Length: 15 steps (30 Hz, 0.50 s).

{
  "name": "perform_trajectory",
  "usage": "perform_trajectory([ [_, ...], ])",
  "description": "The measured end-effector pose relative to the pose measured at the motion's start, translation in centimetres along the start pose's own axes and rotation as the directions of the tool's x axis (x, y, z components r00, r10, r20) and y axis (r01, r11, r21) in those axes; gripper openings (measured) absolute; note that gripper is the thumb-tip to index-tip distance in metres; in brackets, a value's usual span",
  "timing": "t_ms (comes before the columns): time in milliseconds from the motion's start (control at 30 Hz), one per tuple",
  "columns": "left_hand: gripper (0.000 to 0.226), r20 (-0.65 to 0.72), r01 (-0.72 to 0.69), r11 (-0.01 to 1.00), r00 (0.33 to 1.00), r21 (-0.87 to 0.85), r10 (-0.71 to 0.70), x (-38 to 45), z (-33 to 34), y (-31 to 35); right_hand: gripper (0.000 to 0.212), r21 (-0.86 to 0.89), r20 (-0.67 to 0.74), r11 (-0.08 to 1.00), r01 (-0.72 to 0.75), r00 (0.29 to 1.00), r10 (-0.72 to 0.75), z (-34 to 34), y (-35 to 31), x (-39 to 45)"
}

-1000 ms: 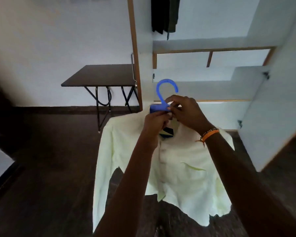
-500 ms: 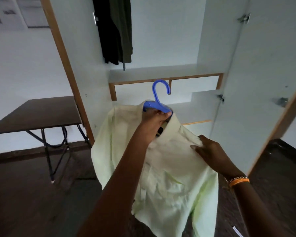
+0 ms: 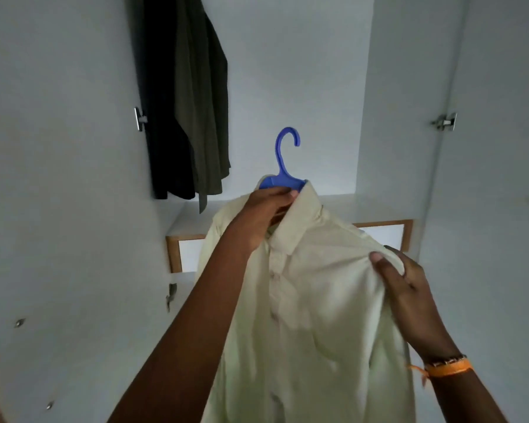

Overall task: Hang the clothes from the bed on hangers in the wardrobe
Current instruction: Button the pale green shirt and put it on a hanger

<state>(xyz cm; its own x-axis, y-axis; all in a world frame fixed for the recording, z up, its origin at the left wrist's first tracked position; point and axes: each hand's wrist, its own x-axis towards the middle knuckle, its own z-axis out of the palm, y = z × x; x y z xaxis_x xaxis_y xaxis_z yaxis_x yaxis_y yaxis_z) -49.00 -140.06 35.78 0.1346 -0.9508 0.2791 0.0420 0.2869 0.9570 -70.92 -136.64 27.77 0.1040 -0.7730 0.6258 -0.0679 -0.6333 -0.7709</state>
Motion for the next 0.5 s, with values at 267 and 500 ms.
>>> perform_trajectory([
  [267, 0.012, -0.341, -0.243, 0.964, 0.901, 0.111, 0.267, 13.5, -2.7, 1.2, 0.022, -0.082, 0.003, 0.953, 0.292, 0.956, -0.293, 0.7, 0.7, 20.3],
  [500, 0.020, -0.258, -0.303, 0.915, 0.892, 0.266, 0.371, 24.5, -8.0, 4.2, 0.028, -0.052, -0.240, 0.894, 0.445, 0.863, -0.444, 4.4, 0.1, 37.2],
])
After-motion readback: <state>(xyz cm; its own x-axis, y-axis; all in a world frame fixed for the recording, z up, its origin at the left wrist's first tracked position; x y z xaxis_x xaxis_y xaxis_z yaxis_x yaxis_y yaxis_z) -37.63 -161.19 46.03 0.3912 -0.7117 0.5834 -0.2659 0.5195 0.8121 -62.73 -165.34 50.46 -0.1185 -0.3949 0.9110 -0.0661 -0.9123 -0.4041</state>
